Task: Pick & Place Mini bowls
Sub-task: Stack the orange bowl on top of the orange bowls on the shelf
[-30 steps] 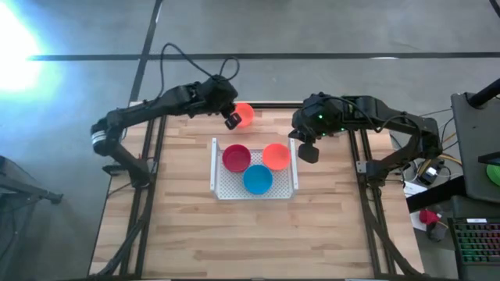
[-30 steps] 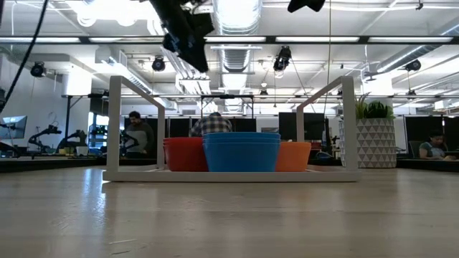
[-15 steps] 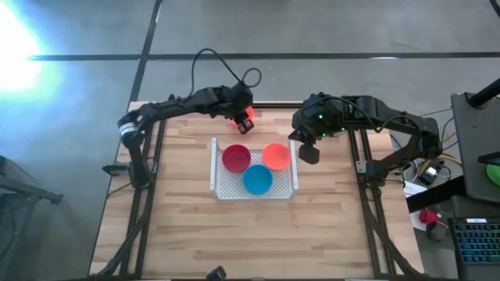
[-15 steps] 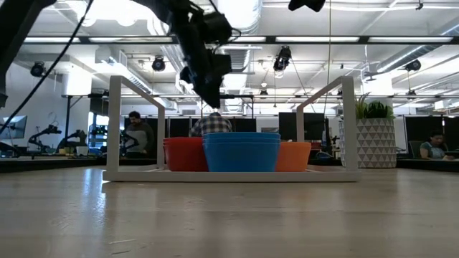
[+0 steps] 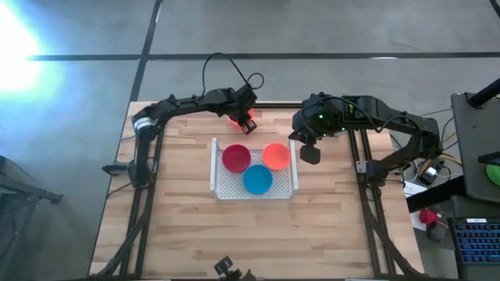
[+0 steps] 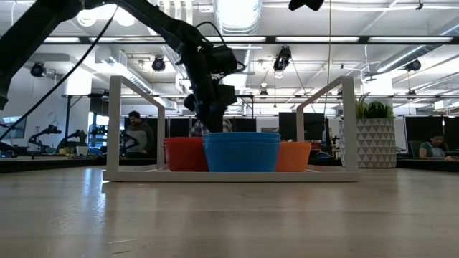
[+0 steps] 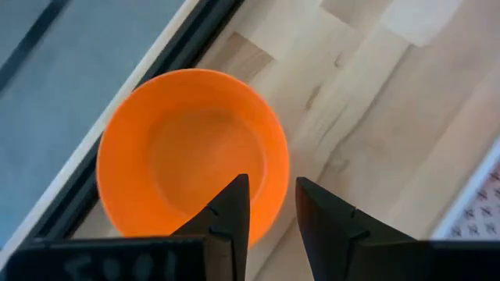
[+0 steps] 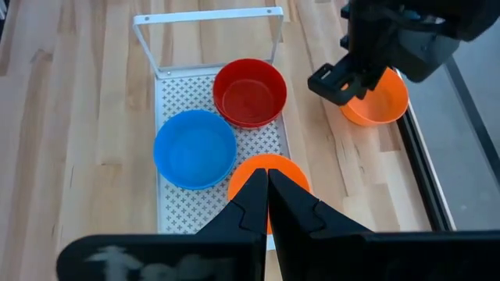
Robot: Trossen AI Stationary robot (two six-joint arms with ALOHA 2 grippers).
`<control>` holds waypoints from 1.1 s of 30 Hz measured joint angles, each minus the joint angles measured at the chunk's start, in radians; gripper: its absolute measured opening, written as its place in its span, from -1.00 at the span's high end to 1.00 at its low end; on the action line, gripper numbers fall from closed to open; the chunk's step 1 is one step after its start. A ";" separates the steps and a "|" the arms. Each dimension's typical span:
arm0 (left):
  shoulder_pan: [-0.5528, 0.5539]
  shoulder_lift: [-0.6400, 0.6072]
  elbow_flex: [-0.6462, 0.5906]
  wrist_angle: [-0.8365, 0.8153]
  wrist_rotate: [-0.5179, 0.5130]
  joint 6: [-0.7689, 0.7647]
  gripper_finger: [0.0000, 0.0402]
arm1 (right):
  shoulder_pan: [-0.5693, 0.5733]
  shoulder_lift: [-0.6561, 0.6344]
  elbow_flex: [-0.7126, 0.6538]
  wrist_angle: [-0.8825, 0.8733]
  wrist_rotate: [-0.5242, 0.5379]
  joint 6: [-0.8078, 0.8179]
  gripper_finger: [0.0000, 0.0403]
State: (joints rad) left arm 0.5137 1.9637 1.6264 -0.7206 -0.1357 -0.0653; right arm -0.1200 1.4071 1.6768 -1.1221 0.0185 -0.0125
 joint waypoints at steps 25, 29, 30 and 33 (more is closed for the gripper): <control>0.038 0.083 -0.012 0.109 0.070 0.062 0.51 | 0.000 0.000 0.000 0.003 0.003 -0.025 0.96; 0.037 0.083 -0.016 0.112 0.075 0.064 0.51 | 0.000 0.000 0.000 0.003 0.003 -0.043 0.96; 0.037 0.083 -0.019 0.116 0.075 0.064 0.51 | 0.000 0.000 0.000 0.003 0.003 -0.043 0.96; 0.037 0.083 -0.030 0.118 0.083 0.062 0.51 | 0.000 0.000 0.000 0.003 0.003 -0.043 0.96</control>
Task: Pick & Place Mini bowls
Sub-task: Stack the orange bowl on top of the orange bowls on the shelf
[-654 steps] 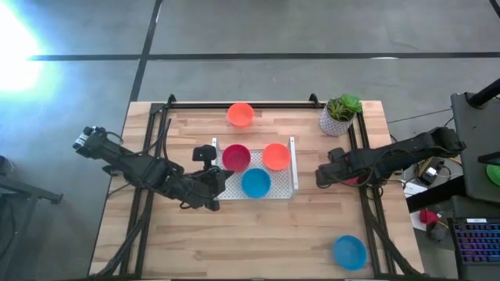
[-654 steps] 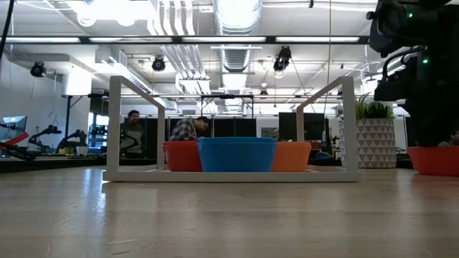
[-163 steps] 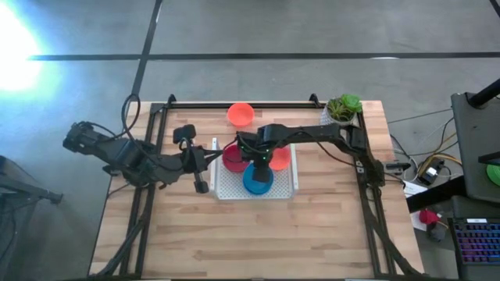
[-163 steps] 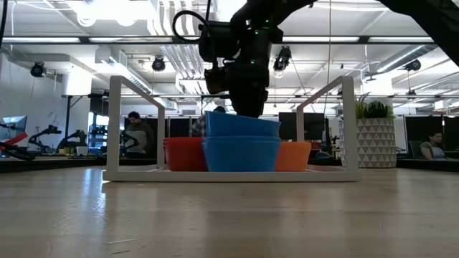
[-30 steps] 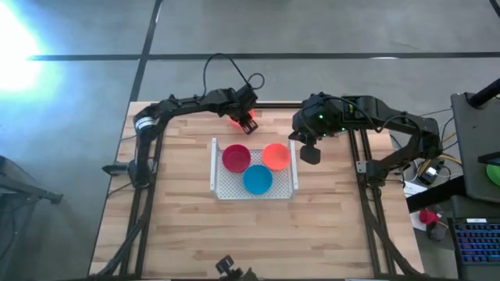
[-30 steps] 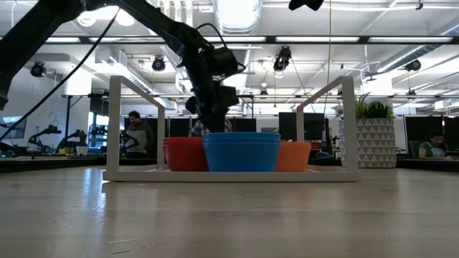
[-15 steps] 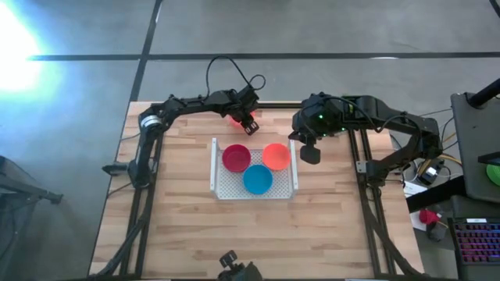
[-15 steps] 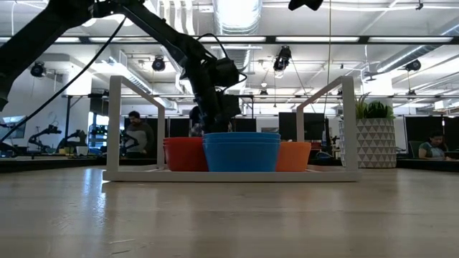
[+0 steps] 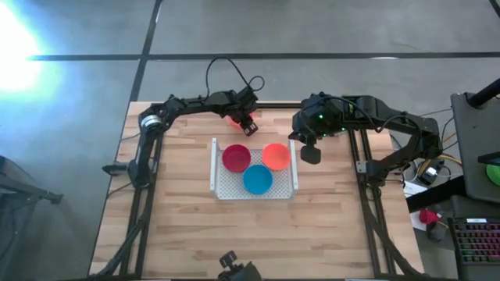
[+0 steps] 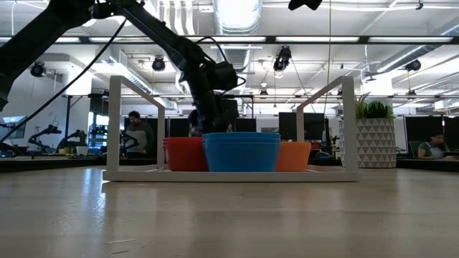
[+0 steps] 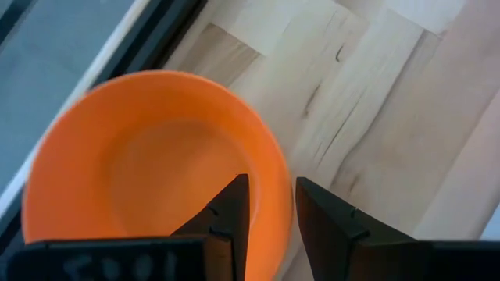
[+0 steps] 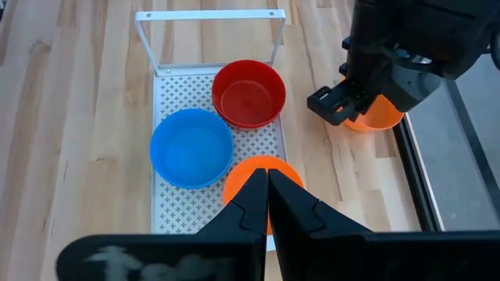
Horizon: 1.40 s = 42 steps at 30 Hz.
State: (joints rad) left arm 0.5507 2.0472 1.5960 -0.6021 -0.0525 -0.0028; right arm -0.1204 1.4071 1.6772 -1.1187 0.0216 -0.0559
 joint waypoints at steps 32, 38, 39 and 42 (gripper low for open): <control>0.004 0.000 -0.063 0.031 0.015 0.099 0.77 | 0.000 0.000 0.000 0.001 -0.002 0.001 0.96; 0.004 -0.002 -0.063 0.035 0.005 0.138 0.98 | 0.000 0.000 0.000 0.001 -0.002 0.003 0.96; 0.002 -0.002 -0.063 0.034 0.001 0.145 0.98 | 0.000 0.000 0.000 0.001 -0.002 0.003 0.96; -0.001 -0.003 -0.041 0.001 -0.009 0.162 0.99 | 0.000 0.000 0.000 0.001 -0.002 0.003 0.96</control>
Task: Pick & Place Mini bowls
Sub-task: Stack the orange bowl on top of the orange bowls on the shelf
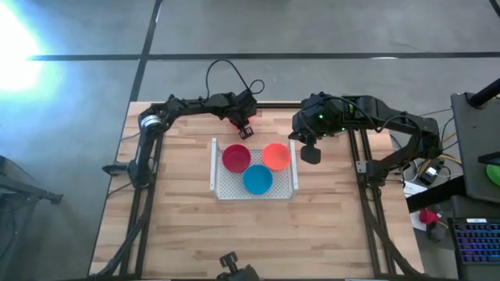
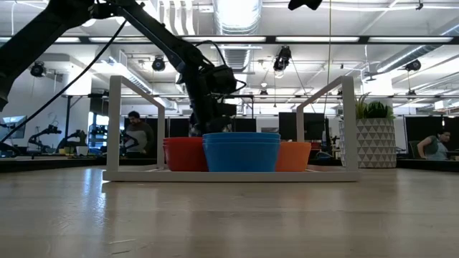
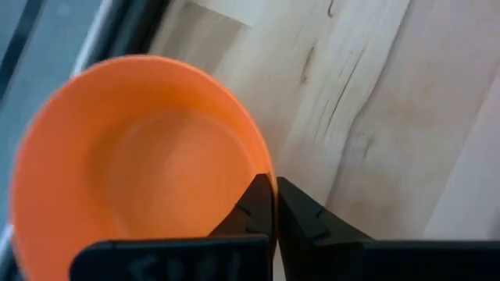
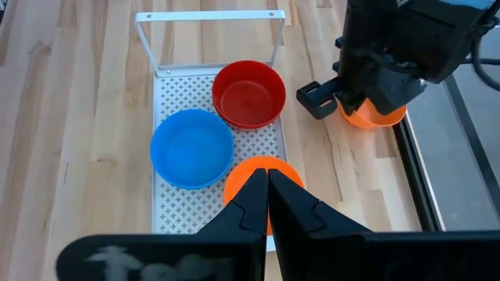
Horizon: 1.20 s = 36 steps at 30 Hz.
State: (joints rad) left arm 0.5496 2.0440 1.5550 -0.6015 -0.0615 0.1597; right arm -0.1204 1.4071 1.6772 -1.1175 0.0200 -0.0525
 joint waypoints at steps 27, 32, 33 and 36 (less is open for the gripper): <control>-0.399 -0.140 0.077 -0.089 0.021 0.280 1.00 | 0.000 -0.082 0.001 0.010 0.006 0.000 0.96; -0.421 -0.138 0.076 -0.035 0.118 0.270 1.00 | 0.000 -0.083 0.001 0.017 0.006 0.000 0.96; -0.423 -0.132 0.076 -0.020 0.137 0.268 1.00 | 0.000 -0.083 0.001 0.021 0.006 0.000 0.96; -0.425 -0.114 0.076 0.003 0.157 0.265 1.00 | 0.000 -0.083 0.001 0.027 0.006 -0.003 0.96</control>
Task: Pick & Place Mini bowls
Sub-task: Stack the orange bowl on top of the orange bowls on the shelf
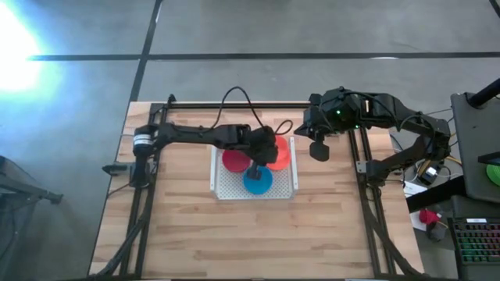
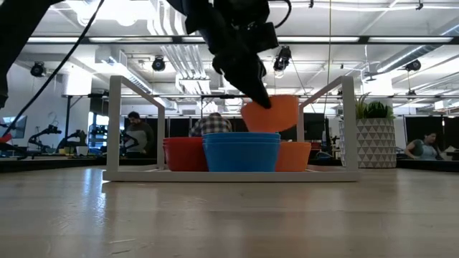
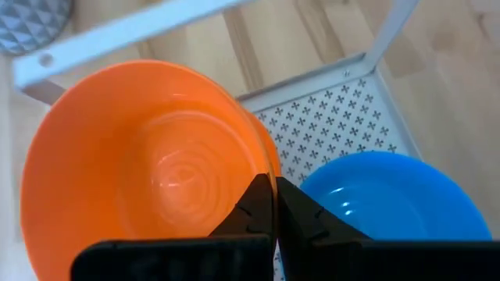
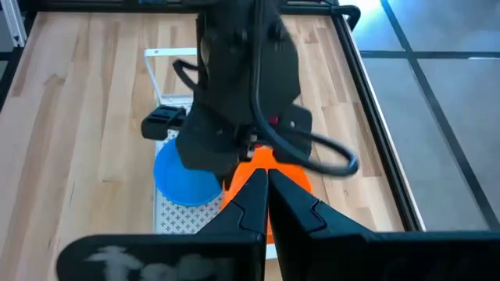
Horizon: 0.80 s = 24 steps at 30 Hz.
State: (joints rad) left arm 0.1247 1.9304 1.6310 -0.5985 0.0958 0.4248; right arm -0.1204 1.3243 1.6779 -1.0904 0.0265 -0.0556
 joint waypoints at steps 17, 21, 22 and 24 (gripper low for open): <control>-0.004 0.065 -0.003 0.064 0.018 0.001 1.00 | 0.000 -0.001 0.000 0.006 0.000 0.000 0.96; -0.004 0.087 -0.006 0.065 0.018 0.000 1.00 | 0.000 -0.001 0.000 0.006 0.000 0.000 0.96; -0.004 0.090 -0.008 0.062 0.015 0.000 1.00 | 0.000 -0.001 0.000 0.006 0.001 0.001 0.96; -0.004 0.090 -0.008 0.067 0.014 -0.004 1.00 | 0.000 -0.001 0.000 0.006 0.000 0.003 0.96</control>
State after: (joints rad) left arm 0.1207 2.0209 1.6226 -0.5318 0.1097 0.4204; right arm -0.1202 1.3233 1.6778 -1.0847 0.0269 -0.0526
